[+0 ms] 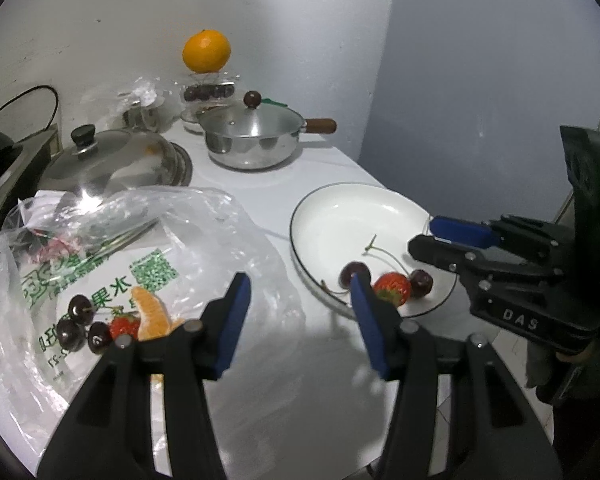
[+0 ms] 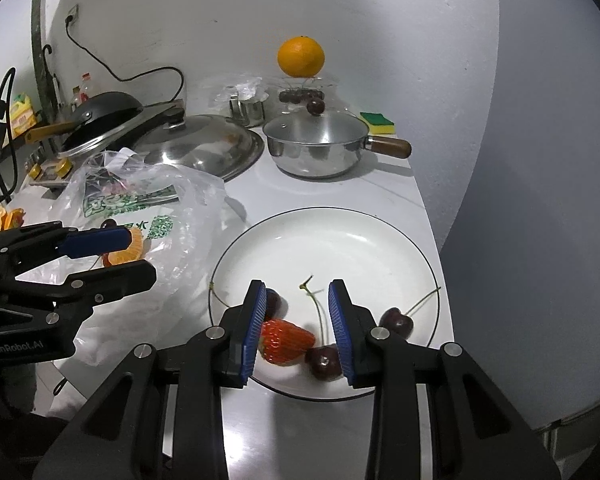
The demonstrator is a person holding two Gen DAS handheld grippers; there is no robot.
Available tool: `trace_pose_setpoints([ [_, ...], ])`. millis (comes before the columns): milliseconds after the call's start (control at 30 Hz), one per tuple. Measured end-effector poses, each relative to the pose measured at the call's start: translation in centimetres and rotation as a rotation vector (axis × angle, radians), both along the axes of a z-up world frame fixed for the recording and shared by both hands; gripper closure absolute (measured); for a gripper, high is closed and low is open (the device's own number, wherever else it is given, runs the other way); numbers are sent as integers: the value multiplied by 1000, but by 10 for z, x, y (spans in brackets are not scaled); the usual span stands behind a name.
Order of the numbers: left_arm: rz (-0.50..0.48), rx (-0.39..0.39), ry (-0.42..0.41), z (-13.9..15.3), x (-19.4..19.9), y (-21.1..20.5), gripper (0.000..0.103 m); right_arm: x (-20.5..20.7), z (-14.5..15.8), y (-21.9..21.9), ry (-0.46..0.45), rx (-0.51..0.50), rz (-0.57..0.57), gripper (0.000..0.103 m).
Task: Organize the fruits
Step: 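Move both open tools back over the fruit on the plastic bag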
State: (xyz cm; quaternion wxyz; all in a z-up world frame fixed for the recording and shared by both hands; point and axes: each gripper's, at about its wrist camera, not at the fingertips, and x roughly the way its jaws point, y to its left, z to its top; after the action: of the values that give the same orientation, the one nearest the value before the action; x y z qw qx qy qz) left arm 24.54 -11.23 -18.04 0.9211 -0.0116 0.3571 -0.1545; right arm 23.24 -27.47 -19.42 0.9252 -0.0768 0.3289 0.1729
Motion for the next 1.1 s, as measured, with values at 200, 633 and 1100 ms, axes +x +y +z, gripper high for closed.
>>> trace_pose_setpoints([
  [200, 21, -11, -8, 2, -6, 18, 48, -2, 3, 14, -6, -6, 4, 60],
  [633, 56, -43, -16, 1, -24, 57, 33, -8, 7, 56, -6, -32, 46, 60],
  [1100, 118, -61, -12, -6, -40, 106, 33, -10, 2, 106, 10, -53, 101, 52],
])
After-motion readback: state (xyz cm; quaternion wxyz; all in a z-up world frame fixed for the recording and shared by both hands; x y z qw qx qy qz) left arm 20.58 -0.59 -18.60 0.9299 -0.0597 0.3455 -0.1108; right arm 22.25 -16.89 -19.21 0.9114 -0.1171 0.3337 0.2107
